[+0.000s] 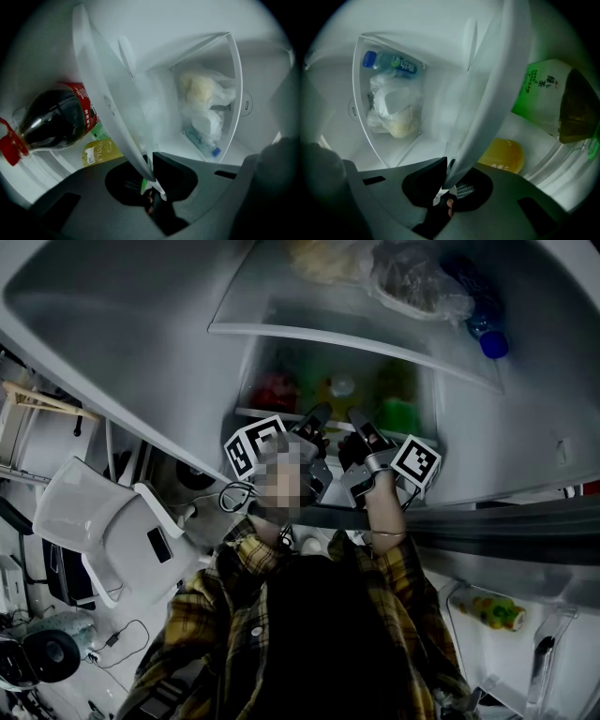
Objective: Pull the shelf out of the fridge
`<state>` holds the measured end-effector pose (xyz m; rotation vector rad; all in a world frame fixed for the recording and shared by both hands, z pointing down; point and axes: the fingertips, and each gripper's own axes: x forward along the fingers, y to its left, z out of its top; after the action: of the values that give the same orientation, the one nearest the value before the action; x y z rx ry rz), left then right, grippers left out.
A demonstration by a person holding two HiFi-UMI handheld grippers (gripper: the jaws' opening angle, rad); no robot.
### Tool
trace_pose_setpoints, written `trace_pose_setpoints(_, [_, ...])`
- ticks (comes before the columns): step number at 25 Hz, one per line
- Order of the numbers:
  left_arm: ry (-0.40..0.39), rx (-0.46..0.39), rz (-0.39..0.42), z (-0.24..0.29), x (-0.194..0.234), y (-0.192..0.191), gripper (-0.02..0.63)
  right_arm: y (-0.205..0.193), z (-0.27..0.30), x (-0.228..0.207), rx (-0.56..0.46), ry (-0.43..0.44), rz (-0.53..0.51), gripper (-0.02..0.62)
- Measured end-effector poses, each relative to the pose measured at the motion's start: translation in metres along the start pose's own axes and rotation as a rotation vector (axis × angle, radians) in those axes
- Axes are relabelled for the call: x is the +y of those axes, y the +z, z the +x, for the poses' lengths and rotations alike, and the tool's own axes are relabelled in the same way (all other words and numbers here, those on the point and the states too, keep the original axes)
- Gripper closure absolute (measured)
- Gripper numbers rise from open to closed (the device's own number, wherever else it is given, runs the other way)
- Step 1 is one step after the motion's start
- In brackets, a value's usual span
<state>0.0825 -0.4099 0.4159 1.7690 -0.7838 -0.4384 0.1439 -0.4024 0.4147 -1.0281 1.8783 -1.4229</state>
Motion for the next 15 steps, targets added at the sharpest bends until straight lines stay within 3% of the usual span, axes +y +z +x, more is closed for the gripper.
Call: trace_pose_setpoints(15, [0.005, -0.007, -0.021, -0.018, -0.001, -0.014, 0.561, -0.017, -0.018, 0.002, 0.001, -0.01, 0.022, 0.551])
